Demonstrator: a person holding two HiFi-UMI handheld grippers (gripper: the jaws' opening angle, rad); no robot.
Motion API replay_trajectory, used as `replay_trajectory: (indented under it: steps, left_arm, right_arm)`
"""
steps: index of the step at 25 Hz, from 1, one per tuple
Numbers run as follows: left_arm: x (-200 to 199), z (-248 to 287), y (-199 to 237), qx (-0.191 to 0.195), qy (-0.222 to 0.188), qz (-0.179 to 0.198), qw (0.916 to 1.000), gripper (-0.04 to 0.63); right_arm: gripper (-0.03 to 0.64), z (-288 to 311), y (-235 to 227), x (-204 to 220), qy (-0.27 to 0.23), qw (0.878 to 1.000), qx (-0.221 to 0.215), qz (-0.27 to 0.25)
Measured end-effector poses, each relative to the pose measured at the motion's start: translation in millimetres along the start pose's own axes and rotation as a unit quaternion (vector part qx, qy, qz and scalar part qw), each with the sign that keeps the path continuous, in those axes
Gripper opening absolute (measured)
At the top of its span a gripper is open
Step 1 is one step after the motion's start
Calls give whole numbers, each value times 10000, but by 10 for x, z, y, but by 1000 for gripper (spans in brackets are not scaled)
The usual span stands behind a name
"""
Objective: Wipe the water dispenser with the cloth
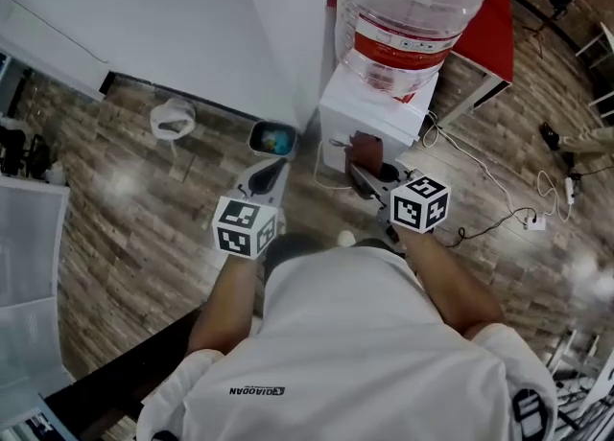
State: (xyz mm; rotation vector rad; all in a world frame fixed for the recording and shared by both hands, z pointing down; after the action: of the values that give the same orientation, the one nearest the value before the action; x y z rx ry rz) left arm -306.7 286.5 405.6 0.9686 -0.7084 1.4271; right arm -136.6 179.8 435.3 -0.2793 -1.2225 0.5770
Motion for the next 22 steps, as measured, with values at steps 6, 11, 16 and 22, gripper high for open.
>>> replay_trajectory:
  steps: [6, 11, 16, 22]
  left_arm:
    - [-74, 396, 441, 622, 183, 336, 9973, -11]
    - [-121, 677, 712, 1270, 290, 456, 9904, -11]
    - [-139, 860, 878, 1871, 422, 587, 9797, -11]
    - [-143, 971, 1010, 2259, 607, 750, 9693, -11]
  right_arm:
    - [55, 521, -228, -126, -221, 9968, 514, 563]
    - [55, 1010, -482, -275, -388, 9912, 995, 777]
    - [55, 1352, -626, -440, -508, 9853, 1377, 870]
    - [55, 1516, -723, -541, -706, 9783, 1595, 1118]
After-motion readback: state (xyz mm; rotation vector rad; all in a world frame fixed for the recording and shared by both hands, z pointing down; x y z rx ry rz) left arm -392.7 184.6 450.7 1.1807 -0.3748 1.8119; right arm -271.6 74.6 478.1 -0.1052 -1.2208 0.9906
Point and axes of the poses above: the fingertips, and each gripper's own axes: z forward along the fingers, y to its left, x out of its underside, the point moved 5 cm from there along -z, backward along the fingers, and after that the axes turned 1 degree about z, right-handed, at the moved point
